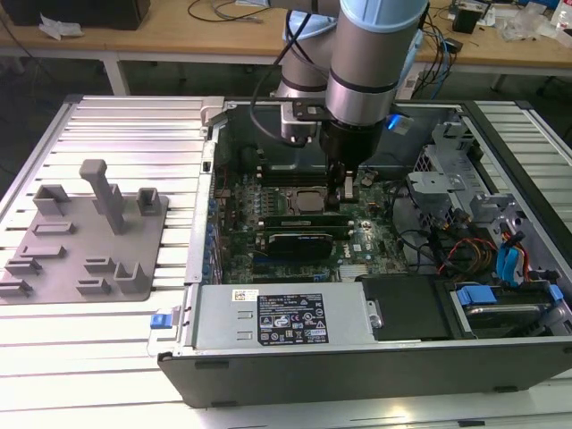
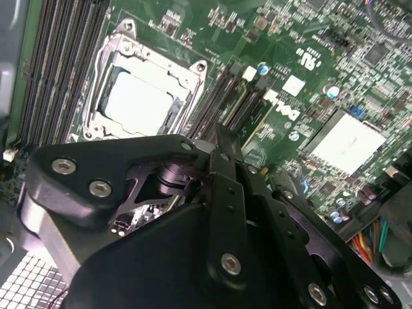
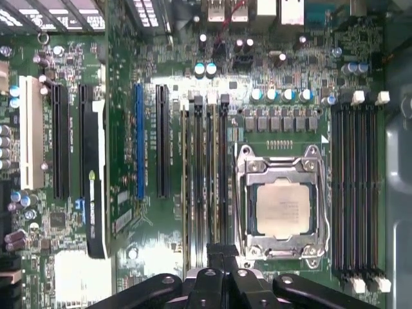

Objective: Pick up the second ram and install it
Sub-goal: 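Press down the second ram until it locks into place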

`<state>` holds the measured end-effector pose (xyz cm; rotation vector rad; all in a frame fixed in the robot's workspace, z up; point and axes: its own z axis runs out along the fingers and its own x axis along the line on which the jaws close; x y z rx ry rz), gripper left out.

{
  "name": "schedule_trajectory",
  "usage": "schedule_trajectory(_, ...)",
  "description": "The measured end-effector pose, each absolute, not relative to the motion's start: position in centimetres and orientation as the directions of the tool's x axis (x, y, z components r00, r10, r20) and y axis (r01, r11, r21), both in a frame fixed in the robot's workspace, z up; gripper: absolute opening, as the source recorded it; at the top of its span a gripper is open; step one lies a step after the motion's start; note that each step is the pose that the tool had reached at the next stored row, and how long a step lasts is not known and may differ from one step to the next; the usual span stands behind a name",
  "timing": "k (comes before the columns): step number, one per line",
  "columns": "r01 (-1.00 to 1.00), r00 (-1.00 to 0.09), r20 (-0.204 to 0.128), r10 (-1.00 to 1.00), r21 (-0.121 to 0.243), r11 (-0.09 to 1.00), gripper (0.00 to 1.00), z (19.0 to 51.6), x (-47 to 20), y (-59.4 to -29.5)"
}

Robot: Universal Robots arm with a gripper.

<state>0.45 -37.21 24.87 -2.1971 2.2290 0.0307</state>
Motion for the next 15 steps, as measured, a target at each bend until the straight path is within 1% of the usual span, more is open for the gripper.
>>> schedule_trajectory(5, -1.000, -0.015, -0.022, -1.000, 0.006, 0.015, 0.08, 24.8, 2.2, -37.2)
schedule_trajectory(15, -1.000, -0.030, -0.022, -0.999, 0.005, 0.030, 0.08, 24.1, 2.5, -37.2)
